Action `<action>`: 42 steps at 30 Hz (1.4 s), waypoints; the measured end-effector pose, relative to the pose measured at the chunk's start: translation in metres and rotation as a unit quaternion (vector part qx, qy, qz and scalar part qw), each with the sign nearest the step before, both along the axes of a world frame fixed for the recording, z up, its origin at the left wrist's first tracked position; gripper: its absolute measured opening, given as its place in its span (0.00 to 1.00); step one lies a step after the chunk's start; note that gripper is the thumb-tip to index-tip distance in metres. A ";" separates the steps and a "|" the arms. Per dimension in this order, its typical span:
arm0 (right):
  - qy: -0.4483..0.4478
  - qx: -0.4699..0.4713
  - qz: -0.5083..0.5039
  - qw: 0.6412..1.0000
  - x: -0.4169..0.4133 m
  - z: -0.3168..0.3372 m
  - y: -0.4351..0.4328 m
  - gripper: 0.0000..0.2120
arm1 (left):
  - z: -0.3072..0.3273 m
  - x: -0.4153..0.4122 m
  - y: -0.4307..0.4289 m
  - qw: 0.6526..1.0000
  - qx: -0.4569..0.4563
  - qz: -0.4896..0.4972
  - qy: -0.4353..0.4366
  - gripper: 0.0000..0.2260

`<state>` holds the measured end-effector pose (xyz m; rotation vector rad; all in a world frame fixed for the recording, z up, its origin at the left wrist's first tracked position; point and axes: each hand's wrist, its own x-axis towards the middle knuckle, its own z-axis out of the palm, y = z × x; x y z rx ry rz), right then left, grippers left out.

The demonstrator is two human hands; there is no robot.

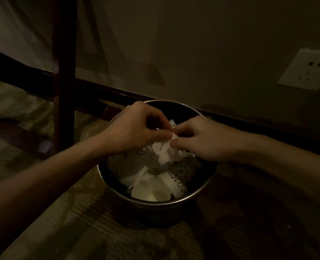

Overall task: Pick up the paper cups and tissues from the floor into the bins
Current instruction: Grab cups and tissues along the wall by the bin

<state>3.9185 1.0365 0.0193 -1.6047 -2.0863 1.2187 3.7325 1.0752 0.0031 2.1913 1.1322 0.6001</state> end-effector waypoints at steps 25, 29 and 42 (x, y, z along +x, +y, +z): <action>-0.146 0.070 -0.190 0.968 0.195 0.013 -0.149 0.10 | 0.036 0.170 -0.034 0.981 0.044 -0.181 0.056 0.14; -0.083 0.004 -0.322 0.943 0.255 -0.033 -0.213 0.04 | 0.025 0.233 -0.064 0.969 -0.014 -0.244 0.039 0.18; -0.044 0.018 -0.564 0.824 0.441 -0.146 -0.253 0.20 | -0.054 0.476 -0.107 0.909 -0.089 -0.306 0.269 0.13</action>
